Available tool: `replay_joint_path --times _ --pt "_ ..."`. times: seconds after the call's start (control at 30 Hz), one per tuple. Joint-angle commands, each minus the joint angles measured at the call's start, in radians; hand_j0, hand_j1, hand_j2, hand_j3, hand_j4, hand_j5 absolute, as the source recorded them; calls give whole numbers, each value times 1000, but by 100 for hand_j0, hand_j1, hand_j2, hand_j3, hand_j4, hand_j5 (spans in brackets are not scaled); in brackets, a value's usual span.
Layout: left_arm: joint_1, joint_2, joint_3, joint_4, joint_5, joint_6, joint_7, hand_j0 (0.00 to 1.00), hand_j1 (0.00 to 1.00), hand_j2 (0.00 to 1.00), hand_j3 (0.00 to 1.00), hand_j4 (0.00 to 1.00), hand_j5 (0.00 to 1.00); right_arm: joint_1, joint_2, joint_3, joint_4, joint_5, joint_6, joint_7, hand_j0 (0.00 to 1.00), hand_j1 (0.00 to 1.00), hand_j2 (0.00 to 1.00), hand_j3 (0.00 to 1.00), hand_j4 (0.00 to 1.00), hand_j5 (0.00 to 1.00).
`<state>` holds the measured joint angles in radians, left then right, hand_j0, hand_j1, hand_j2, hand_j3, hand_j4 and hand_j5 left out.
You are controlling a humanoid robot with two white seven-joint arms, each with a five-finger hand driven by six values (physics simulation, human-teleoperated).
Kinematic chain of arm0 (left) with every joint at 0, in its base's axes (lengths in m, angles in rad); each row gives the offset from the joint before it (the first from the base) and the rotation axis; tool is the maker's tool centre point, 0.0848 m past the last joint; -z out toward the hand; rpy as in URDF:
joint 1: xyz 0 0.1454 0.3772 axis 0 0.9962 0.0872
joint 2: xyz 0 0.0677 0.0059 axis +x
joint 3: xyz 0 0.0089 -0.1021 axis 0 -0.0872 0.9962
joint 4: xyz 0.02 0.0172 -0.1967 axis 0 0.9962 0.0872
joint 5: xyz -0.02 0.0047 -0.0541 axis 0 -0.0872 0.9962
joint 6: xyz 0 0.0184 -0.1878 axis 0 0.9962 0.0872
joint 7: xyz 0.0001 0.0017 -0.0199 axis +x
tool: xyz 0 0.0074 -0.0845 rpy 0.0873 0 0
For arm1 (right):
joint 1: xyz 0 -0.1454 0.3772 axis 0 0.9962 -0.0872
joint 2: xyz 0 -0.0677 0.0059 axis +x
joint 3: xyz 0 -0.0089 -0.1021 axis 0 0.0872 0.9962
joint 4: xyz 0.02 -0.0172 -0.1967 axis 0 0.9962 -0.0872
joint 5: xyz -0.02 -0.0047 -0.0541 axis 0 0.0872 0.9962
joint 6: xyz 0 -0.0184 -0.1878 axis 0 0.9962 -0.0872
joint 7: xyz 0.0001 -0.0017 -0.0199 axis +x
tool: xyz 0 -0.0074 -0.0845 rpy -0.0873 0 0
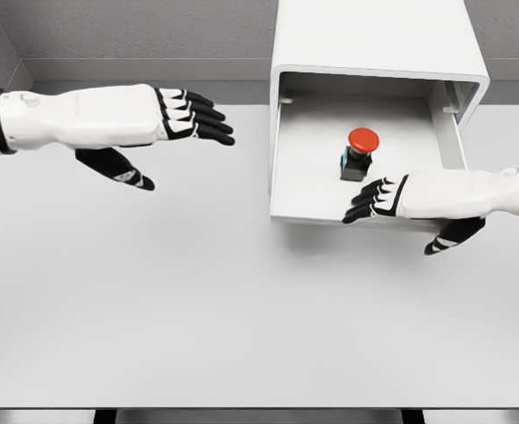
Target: Slide open multi-storey tabletop storage cabinets and put open load switch and slide close multi-storey tabletop storage cabinets
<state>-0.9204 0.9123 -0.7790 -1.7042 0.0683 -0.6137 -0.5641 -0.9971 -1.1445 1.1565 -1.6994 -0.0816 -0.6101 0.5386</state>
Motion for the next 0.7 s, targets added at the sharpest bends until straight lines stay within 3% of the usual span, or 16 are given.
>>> replay_joint_path --times 0.0,0.2,0.27,0.67 --pt "0 5 4 0 7 3 1 100 100 100 100 100 100 -2 3 -6 0 23 -1 1 100 100 100 100 100 100" --pt "3 8 1 0 7 3 -2 100 100 100 100 100 100 -11 17 -61 1 22 -1 -2 100 100 100 100 100 100" --pt "6 40 0 3 7 3 -5 100 100 100 100 100 100 -17 19 -61 1 22 -1 -14 100 100 100 100 100 100" --pt "32 42 0 3 5 3 -7 100 100 100 100 100 100 -20 89 -60 9 60 -1 -6 100 100 100 100 100 100"
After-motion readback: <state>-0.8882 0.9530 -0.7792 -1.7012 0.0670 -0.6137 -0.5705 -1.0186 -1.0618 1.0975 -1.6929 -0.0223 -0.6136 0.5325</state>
